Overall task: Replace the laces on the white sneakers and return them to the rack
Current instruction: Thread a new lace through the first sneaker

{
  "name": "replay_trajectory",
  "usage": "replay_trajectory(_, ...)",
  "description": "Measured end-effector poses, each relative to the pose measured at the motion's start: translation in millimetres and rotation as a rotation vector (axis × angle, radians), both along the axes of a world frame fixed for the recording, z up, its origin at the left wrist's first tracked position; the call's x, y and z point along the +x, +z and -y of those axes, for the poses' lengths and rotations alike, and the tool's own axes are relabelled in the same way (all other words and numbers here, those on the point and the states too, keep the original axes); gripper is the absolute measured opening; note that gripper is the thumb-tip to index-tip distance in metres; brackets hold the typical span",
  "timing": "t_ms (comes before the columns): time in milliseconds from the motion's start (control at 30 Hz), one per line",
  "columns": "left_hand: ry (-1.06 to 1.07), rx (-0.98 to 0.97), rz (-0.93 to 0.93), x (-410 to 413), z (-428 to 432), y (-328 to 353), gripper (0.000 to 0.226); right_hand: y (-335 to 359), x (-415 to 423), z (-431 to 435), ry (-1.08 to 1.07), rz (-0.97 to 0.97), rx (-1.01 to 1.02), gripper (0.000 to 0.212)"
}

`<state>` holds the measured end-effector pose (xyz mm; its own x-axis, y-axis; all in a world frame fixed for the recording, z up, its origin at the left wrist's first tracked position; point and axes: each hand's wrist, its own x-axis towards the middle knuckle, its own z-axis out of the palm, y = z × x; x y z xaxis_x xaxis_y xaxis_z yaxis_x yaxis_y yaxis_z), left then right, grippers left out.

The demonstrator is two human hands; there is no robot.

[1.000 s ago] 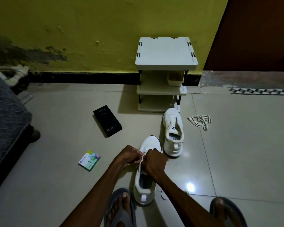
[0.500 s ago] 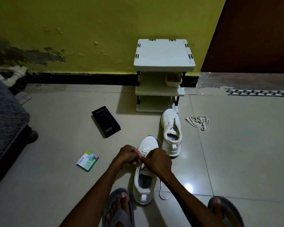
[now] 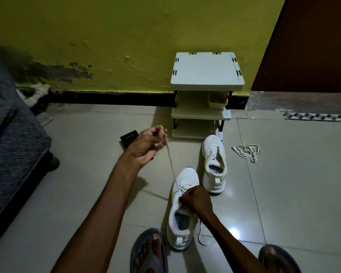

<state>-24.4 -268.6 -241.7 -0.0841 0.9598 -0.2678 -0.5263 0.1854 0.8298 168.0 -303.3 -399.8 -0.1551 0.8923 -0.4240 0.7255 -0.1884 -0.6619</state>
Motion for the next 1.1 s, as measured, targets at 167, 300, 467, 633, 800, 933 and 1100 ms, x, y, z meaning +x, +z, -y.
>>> replay_trajectory(167,-0.181,-0.112,-0.182,50,18,-40,0.019,-4,2,1,0.006,-0.059,0.000,0.026)
replay_trajectory(300,-0.280,-0.230,-1.190,55,25,-95,0.017,-3,4,3,0.006,-0.095,0.001,0.024)
replay_trajectory(467,-0.631,-0.397,-1.506,39,32,-121,0.041,-1,6,6,0.006,-0.133,0.035,0.016)
replay_trajectory(633,-0.723,-0.347,-1.419,52,41,-129,0.040,1,7,6,0.016,-0.118,0.032,0.018)
replay_trajectory(800,-0.433,-0.340,-0.880,51,39,-115,0.024,1,4,4,0.001,-0.067,-0.010,0.022)
replay_trajectory(933,-0.075,-0.109,-0.041,41,11,-48,0.032,0,6,1,0.002,-0.043,-0.008,0.029)
replay_trajectory(1100,-0.269,0.017,-0.270,39,10,-14,0.033,-7,4,-4,0.035,-0.002,0.020,0.025)
